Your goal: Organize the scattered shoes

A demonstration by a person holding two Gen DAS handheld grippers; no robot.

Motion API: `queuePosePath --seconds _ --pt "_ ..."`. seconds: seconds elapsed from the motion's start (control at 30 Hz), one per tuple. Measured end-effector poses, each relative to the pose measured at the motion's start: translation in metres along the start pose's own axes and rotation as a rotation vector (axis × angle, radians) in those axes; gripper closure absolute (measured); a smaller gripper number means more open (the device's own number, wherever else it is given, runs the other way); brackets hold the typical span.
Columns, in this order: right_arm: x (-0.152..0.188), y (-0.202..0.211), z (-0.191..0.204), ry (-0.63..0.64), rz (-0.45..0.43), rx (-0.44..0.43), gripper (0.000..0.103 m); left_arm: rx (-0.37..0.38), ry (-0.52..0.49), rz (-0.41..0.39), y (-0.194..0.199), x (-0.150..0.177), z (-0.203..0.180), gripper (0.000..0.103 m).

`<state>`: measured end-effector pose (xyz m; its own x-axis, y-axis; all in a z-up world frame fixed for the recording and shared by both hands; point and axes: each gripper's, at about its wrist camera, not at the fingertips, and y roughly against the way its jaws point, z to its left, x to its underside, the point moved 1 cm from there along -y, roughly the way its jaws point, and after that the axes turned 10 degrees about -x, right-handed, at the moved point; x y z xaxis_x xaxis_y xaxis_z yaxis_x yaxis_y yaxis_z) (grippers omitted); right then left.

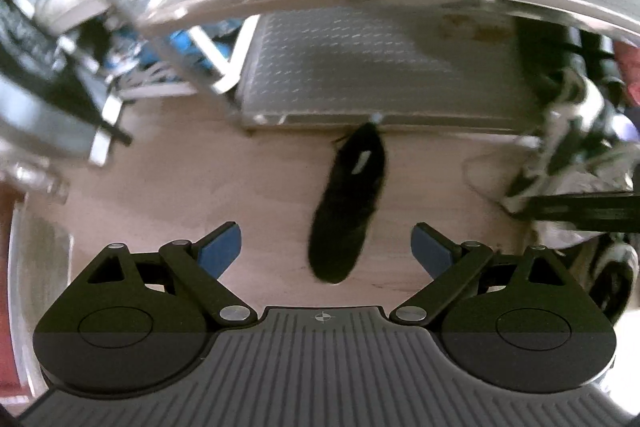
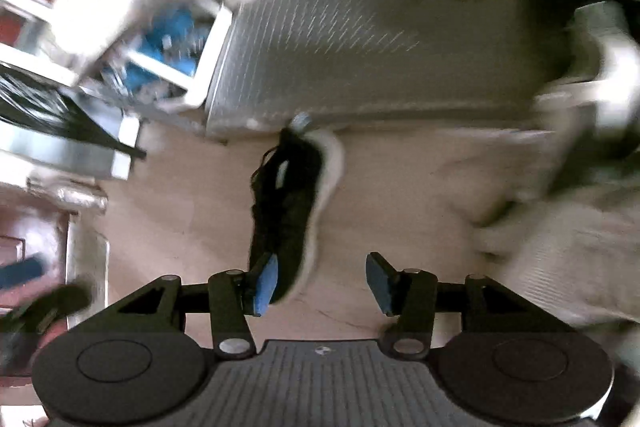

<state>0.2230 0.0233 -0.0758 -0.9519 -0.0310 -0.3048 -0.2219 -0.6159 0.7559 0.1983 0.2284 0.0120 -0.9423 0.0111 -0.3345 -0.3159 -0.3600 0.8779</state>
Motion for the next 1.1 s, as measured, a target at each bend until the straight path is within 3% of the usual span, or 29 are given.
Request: queuePosePath --seconds 0.07,0.13,0.2,0.3,0.37,0.4,0.43,0.47,0.5,0.6,0.67,0.73,0.9,1.03,1.1 --pt "0.015 0.066 -0.008 0.047 -0.107 0.043 0.046 0.047 -0.055 -0.019 0.008 0.002 -0.025 0.008" --pt "0.024 0.115 -0.016 0.08 -0.18 0.074 0.028 0.094 -0.113 -0.036 0.016 0.005 -0.052 0.008" --pt "0.044 0.169 -0.033 0.103 -0.232 0.11 0.019 0.134 -0.186 -0.046 0.024 0.012 -0.084 0.009" --pt "0.073 0.196 -0.066 0.107 -0.245 0.129 0.023 0.181 -0.296 -0.062 0.035 0.027 -0.13 0.012" --pt "0.088 0.194 -0.099 0.025 -0.247 0.155 0.04 0.206 -0.352 -0.052 0.038 0.042 -0.165 0.019" --pt "0.094 0.192 -0.114 -0.028 -0.24 0.16 0.063 0.225 -0.373 -0.022 0.034 0.054 -0.19 0.023" --pt "0.093 0.188 -0.126 -0.091 -0.216 0.151 0.077 0.247 -0.373 0.009 0.03 0.063 -0.204 0.035" --pt "0.092 0.183 -0.138 -0.153 -0.193 0.142 0.077 0.275 -0.367 0.044 0.023 0.07 -0.216 0.048" --pt "0.092 0.18 -0.148 -0.205 -0.173 0.134 0.077 0.296 -0.362 0.069 0.018 0.076 -0.224 0.052" --pt "0.087 0.183 -0.142 -0.116 -0.194 0.149 0.073 0.338 -0.362 0.134 0.0 0.085 -0.247 0.054" --pt "0.084 0.188 -0.138 -0.06 -0.219 0.161 0.071 0.334 -0.372 0.15 -0.012 0.086 -0.258 0.037" --pt "0.082 0.193 -0.14 -0.063 -0.228 0.147 0.068 0.329 -0.372 0.162 -0.021 0.085 -0.266 0.031" --pt "0.078 0.199 -0.157 -0.157 -0.213 0.084 0.066 0.411 -0.373 0.223 -0.044 0.078 -0.297 0.031" --pt "0.076 0.202 -0.165 -0.2 -0.194 0.064 0.064 0.382 -0.42 0.223 -0.061 0.073 -0.314 0.031" --pt "0.075 0.203 -0.168 -0.219 -0.185 0.055 0.063 0.387 -0.386 0.244 -0.076 0.07 -0.325 0.032"
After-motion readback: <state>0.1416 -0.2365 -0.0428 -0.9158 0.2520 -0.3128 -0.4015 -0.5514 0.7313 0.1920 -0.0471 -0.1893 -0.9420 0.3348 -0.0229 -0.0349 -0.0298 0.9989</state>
